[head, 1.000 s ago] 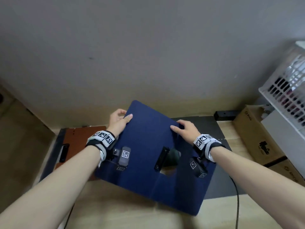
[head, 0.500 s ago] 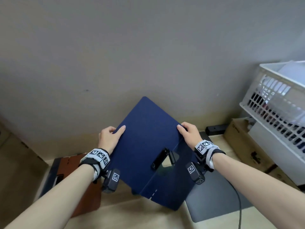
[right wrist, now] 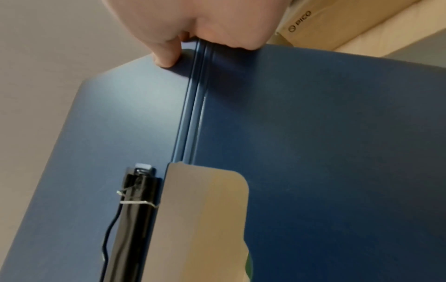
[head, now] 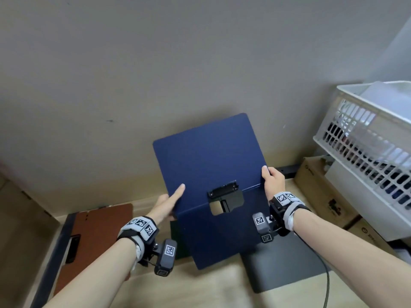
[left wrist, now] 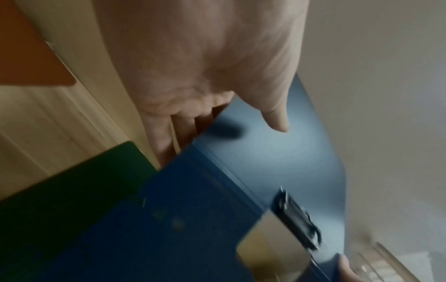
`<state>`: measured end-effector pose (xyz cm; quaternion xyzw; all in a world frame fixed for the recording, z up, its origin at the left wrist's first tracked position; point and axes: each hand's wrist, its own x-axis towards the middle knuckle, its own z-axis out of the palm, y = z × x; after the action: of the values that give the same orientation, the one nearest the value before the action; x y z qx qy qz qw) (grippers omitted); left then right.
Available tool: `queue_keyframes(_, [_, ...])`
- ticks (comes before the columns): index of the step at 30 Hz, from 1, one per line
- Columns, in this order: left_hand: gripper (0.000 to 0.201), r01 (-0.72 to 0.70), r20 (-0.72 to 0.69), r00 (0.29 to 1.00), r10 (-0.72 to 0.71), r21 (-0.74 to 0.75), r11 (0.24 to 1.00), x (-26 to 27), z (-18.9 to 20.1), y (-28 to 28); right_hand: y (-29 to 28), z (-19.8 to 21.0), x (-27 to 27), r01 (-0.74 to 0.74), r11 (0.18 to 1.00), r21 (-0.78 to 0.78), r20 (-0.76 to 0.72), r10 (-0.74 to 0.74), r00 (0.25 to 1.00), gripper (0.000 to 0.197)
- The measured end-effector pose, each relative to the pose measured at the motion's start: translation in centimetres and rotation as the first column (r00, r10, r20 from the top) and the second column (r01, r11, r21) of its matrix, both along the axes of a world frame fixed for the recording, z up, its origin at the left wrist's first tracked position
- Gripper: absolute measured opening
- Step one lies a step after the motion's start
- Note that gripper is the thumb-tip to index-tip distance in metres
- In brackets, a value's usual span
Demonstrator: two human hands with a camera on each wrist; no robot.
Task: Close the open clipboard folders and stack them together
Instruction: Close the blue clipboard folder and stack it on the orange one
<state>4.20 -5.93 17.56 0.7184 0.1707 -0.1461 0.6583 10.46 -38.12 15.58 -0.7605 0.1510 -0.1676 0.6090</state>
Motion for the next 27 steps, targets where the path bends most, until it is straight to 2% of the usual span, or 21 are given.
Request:
queue_keyframes(2, [0.049, -0.028, 0.081, 0.996, 0.032, -0.048, 0.998, -0.2, -0.7, -1.3, 0.2, -0.5, 0.1, 0.048, 0.998, 0.046, -0.018, -0.047, 0.999, 0.039])
queue_keyframes(5, [0.046, -0.25, 0.196, 0.947, 0.254, -0.048, 0.967, 0.1, -1.5, -2.0, 0.4, -1.7, 0.0, 0.051, 0.992, 0.117, -0.046, -0.046, 0.998, 0.044])
queue_keyframes(8, [0.02, -0.373, 0.373, 0.858, 0.353, -0.02, 0.928, 0.3, -0.9, -2.5, 0.4, -3.6, 0.1, 0.024, 0.986, 0.165, -0.097, -0.008, 0.995, 0.052])
queue_keyframes(10, [0.009, -0.386, 0.464, 0.818, 0.34, 0.005, 0.923, 0.5, 0.0, -2.6, 0.2, -4.9, 0.4, 0.001, 0.978, 0.207, -0.151, 0.031, 0.988, 0.053])
queue_keyframes(15, [0.017, -0.32, 0.559, 0.804, 0.203, 0.118, 0.94, 1.6, 1.8, -1.1, 0.5, -3.6, 0.1, -0.063, 0.947, 0.315, -0.324, 0.17, 0.931, 0.021])
queue_keyframes(16, [0.017, -0.295, 0.564, 0.811, 0.153, 0.169, 0.94, 1.9, 2.3, -0.7, 0.2, -3.1, 0.3, -0.056, 0.961, 0.271, -0.352, 0.153, 0.923, 0.025])
queue_keyframes(18, [0.024, -0.244, 0.57, 0.822, 0.013, 0.331, 0.912, 2.6, 3.1, 0.0, -0.5, -1.6, 0.8, -0.038, 0.996, 0.076, -0.354, 0.062, 0.933, 0.05])
queue_keyframes(20, [0.031, -0.183, 0.54, 0.824, -0.172, 0.541, 0.821, 3.3, 4.3, 0.2, -1.0, 0.6, 1.2, -0.021, 0.996, -0.085, -0.25, -0.001, 0.968, 0.061])
queue_keyframes(23, [0.041, -0.075, 0.416, 0.806, -0.421, 0.777, 0.625, 4.2, 6.3, -0.1, 0.0, 4.4, 1.3, -0.01, 0.961, -0.275, -0.018, 0.005, 1.0, 0.063])
queue_keyframes(25, [0.04, 0.005, 0.309, 0.788, -0.533, 0.862, 0.506, 4.9, 7.2, -0.7, 1.2, 6.2, 1.4, -0.064, 0.91, -0.409, 0.08, 0.106, 0.991, 0.064])
queue_keyframes(27, [0.04, 0.074, 0.21, 0.761, -0.614, 0.912, 0.403, 5.4, 7.7, -1.4, 2.7, 7.3, 1.4, -0.163, 0.824, -0.543, 0.104, 0.258, 0.96, 0.061])
